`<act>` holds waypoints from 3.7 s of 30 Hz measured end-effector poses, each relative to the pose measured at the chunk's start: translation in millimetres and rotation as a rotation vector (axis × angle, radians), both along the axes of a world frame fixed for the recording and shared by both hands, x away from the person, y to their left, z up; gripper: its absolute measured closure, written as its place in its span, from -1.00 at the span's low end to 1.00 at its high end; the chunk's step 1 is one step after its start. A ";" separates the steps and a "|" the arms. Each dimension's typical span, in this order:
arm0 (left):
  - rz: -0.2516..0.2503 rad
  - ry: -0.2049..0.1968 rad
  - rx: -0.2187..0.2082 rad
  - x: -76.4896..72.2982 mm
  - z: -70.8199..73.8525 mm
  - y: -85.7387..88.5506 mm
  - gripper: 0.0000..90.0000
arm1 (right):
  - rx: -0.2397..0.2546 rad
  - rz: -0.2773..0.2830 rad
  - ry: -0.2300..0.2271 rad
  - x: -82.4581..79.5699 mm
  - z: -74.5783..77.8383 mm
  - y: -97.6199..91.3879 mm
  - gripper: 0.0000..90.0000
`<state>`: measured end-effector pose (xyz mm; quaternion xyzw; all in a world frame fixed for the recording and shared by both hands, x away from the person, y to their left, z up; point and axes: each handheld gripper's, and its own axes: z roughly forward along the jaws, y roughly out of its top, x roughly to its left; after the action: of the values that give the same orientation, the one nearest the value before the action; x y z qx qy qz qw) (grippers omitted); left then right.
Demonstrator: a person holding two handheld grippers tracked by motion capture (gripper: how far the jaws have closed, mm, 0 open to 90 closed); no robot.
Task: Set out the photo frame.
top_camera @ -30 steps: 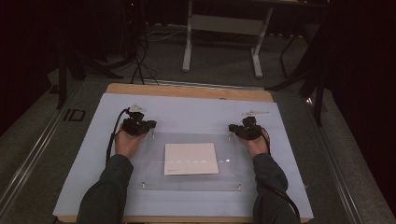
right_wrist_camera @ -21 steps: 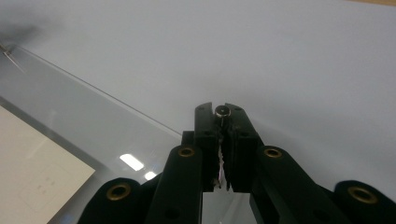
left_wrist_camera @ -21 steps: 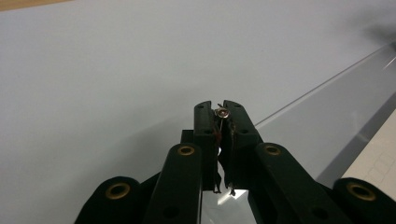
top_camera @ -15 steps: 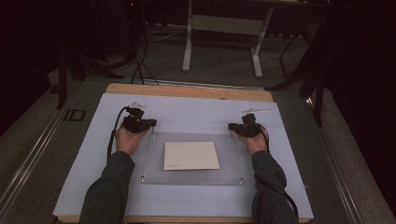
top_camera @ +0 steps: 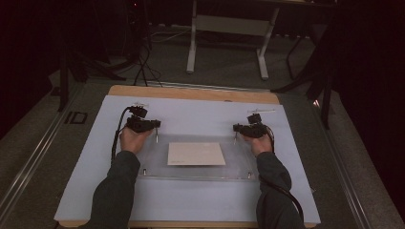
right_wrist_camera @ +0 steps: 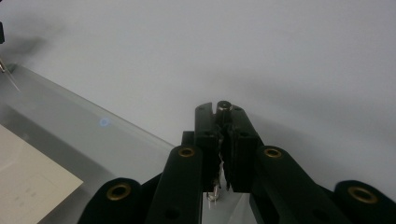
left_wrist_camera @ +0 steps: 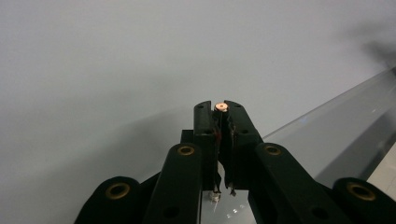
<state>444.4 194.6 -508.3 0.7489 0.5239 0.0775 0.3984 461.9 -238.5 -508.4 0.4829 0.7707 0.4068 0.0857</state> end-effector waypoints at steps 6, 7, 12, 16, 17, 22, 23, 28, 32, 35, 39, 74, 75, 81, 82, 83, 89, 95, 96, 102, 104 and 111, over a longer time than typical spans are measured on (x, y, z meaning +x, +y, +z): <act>-0.003 0.007 -0.005 0.9 -0.3 0.4 0.89 | -0.008 0.001 -0.005 -1.0 0.4 0.5 0.88; -0.001 0.007 -0.004 0.9 -0.3 0.2 0.89 | -0.012 0.000 -0.007 -1.0 0.5 0.8 0.88; 0.004 0.014 -0.015 2.4 -1.3 0.9 0.89 | -0.017 -0.004 -0.011 -1.2 0.6 1.4 0.86; 0.011 0.019 -0.015 3.0 -1.1 0.2 0.89 | -0.033 0.002 -0.018 -3.2 -0.2 0.5 0.80; 0.011 0.019 -0.014 2.9 -1.1 0.0 0.89 | -0.034 0.002 -0.019 -4.0 -0.2 0.3 0.79; 0.012 0.021 -0.013 3.0 -1.1 -0.2 0.89 | -0.035 0.020 -0.039 -9.0 2.0 -2.0 0.72; 0.012 0.022 -0.017 3.0 -1.4 0.2 0.89 | -0.043 0.027 -0.052 -12.8 3.8 -3.5 0.65; 0.012 0.018 -0.022 2.7 -2.1 0.5 0.89 | -0.023 0.028 -0.080 -24.1 4.5 -12.5 0.61; 0.008 0.014 -0.030 2.3 -3.0 1.5 0.89 | -0.022 0.023 -0.079 -30.1 1.1 -20.5 0.58; 0.007 0.015 -0.029 2.3 -2.8 1.2 0.89 | -0.018 0.022 -0.075 -33.0 -1.7 -24.8 0.58; 0.007 0.016 -0.035 2.8 -3.4 1.7 0.89 | -0.022 0.028 -0.074 -36.5 -4.5 -26.4 0.54; 0.007 0.030 -0.046 5.8 -4.3 2.2 0.89 | -0.114 0.118 -0.152 -67.9 -18.6 -52.4 -0.36; 0.008 0.030 -0.046 5.9 -4.3 2.0 0.89 | -0.117 0.119 -0.151 -68.0 -19.5 -52.7 -0.37; 0.008 0.031 -0.044 6.2 -4.3 1.9 0.89 | -0.114 0.149 -0.158 -70.3 -21.5 -51.7 -0.41; 0.008 0.031 -0.045 6.2 -4.4 1.9 0.89 | -0.107 0.185 -0.163 -71.4 -21.6 -49.6 -0.40; 0.008 0.031 -0.046 6.3 -4.6 2.1 0.89 | -0.104 0.196 -0.171 -72.5 -21.7 -47.6 -0.40; 0.012 0.037 -0.052 7.1 -5.1 2.6 0.89 | -0.094 0.253 -0.222 -76.7 -20.8 -41.8 -0.37; 0.014 0.038 -0.056 7.5 -5.5 2.6 0.88 | -0.099 0.300 -0.260 -80.0 -17.0 -35.4 -0.39; 0.015 0.037 -0.056 7.6 -5.5 2.6 0.88 | -0.096 0.310 -0.267 -80.2 -16.6 -33.8 -0.38; 0.021 0.046 -0.068 8.6 -6.3 3.1 0.88 | -0.083 0.311 -0.307 -82.5 -13.1 -31.7 -0.34; 0.020 0.045 -0.064 8.6 -6.3 3.2 0.88 | -0.094 0.314 -0.328 -83.9 -12.1 -30.7 -0.32; 0.020 0.046 -0.071 8.7 -6.9 3.6 0.88 | -0.101 0.357 -0.388 -89.3 -10.6 -28.0 -0.14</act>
<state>453.1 198.3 -515.2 0.7307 0.5428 0.0454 0.4115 372.6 -266.6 -519.0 0.2474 0.8322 0.4615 0.1824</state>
